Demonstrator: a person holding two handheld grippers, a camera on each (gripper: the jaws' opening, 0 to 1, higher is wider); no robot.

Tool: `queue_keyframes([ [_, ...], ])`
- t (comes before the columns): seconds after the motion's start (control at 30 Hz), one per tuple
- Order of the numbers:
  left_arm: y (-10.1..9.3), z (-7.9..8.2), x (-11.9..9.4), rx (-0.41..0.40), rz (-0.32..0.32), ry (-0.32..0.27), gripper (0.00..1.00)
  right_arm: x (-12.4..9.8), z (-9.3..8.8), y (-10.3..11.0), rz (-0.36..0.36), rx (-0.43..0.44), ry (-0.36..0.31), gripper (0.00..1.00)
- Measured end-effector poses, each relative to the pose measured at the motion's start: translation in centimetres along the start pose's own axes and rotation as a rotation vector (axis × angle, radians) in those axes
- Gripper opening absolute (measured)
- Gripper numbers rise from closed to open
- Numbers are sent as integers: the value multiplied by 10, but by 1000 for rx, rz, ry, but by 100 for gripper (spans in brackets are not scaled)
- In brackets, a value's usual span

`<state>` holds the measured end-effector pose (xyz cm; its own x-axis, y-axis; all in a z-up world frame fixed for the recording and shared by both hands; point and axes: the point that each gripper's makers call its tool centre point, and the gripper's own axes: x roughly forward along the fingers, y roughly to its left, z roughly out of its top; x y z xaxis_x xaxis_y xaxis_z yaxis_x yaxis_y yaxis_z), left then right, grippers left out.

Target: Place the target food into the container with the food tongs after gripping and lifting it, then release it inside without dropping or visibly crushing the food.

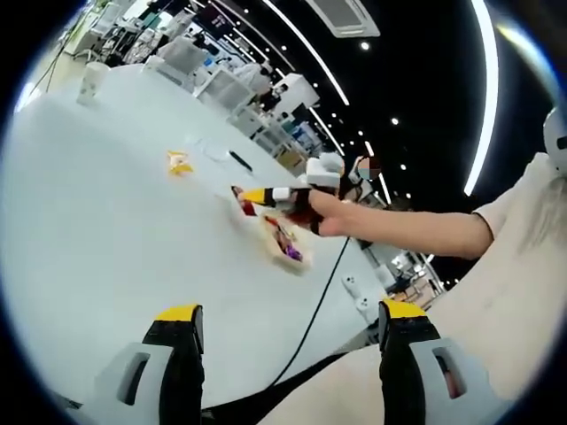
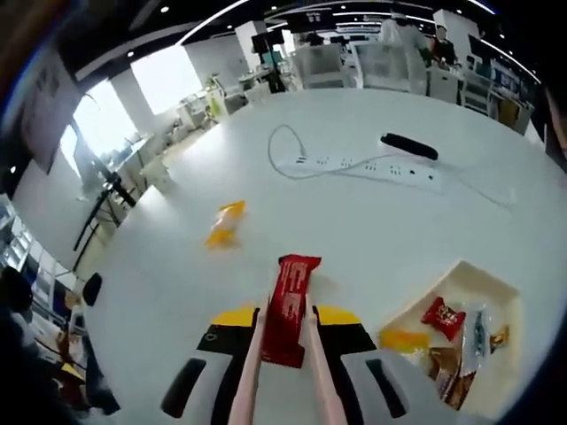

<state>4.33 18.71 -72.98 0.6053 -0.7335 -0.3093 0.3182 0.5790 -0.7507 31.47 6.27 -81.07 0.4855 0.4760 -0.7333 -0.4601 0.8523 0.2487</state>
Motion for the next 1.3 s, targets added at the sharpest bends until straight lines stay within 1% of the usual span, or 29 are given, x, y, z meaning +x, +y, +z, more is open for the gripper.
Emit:
queue_keyframes([
  [0.17, -2, -4, -1, 0, -4, 10, 80, -4, 1, -6, -5, 22, -15, 22],
  [0.2, -2, -4, 0, 2, -6, 12, 80, -8, 1, -10, -10, 32, -25, 22],
  [0.3, -4, -1, 0, 14, -9, 12, 80, -14, -1, -11, -11, 50, -37, 22],
  [0.43, -5, 3, -1, 19, -9, -3, 80, -20, -7, -12, -15, 59, -43, 22],
  [0.57, -6, 1, -2, 22, -11, -1, 80, -24, -8, -14, -18, 78, -55, 22],
  [0.73, -6, -1, -1, 23, -15, 4, 80, -30, -3, -14, -18, 86, -75, 22],
  [0.9, -7, 5, 2, 25, -25, -1, 80, -37, 2, -14, -19, 84, -94, 22],
  [1.1, -9, 13, 9, 44, -41, 6, 80, -42, -2, -23, -32, 83, -92, 22],
  [1.2, -9, 14, 10, 47, -43, 6, 81, -46, -5, -23, -33, 68, -86, 22],
  [1.3, -9, 13, 11, 48, -44, 12, 81, -51, -6, -26, -35, 72, -93, 22],
])
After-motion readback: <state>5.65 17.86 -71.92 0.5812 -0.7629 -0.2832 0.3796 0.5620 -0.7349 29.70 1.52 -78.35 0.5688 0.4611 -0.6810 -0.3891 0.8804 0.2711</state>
